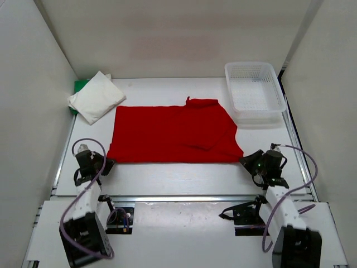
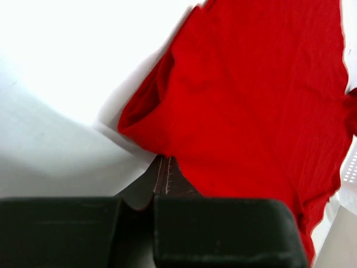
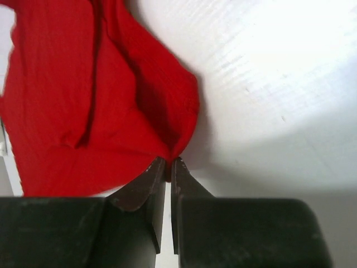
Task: Fold and stack the t-shirts
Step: Fold the flattened tshirt in 1/3 of the way
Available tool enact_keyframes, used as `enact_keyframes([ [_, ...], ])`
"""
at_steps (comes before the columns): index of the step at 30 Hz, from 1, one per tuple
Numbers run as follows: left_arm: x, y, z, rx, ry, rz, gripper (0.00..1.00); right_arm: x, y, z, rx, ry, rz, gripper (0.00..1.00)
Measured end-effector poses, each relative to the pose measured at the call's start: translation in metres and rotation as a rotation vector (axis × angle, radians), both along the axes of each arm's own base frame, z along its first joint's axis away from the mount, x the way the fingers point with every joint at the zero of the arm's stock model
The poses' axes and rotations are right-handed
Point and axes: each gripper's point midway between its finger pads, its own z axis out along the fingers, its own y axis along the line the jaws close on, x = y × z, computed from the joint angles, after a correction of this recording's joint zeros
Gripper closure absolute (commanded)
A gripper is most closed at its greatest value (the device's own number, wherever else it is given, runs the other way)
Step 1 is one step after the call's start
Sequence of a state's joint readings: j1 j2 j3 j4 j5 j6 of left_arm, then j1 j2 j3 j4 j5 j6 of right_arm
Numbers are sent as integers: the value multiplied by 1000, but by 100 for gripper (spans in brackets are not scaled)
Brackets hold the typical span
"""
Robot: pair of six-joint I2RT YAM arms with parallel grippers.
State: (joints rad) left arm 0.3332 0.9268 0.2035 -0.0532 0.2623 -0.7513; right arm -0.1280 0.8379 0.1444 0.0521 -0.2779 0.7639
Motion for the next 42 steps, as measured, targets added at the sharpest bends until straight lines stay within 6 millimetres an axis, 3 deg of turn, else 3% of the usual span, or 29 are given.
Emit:
enact_keyframes([
  [4,-17,-7,7,40,-13,-30,96,-14,-5,16,-8,-28,-28,100],
  [5,-20,-13,7,38,-5,-51,85,-16,-4,21,-15,-30,-24,99],
  [6,-24,-19,5,27,10,-76,68,-17,-2,24,-20,-28,-15,86],
  [7,-29,-21,1,18,30,-87,62,-19,-1,24,-22,-20,-11,78],
  [8,-34,-21,-2,8,53,-83,50,-21,0,24,-28,-14,-5,60],
  [9,-38,-20,-6,2,75,-77,36,-25,0,21,-31,0,-2,53],
  [10,-39,-23,-6,-19,83,-73,26,-27,0,18,-39,15,4,49],
  [12,-35,-21,4,1,68,-85,20,-32,0,13,-54,46,12,48],
  [14,-32,-18,12,18,73,-87,31,-32,-3,18,-80,57,20,53],
  [15,-28,-18,19,28,70,-97,46,-30,-3,23,-94,48,29,61],
  [17,-16,-19,35,53,24,-125,52,-21,1,37,-120,23,67,83],
  [18,-10,-23,43,64,-9,-151,53,-16,7,44,-129,3,100,88],
  [19,-4,-30,50,75,-38,-185,57,-11,16,49,-138,-11,138,100],
  [23,7,-85,58,108,-105,-382,60,1,78,49,-171,-6,372,100],
  [25,5,-117,57,115,-121,-487,63,7,100,39,-177,21,451,93],
  [29,8,-154,51,136,-127,-602,66,25,110,18,-176,61,471,74],
  [37,31,-167,40,168,-141,-605,66,50,120,8,-161,47,465,71],
  [42,37,-169,39,163,-164,-598,66,52,125,-2,-135,72,463,71],
])
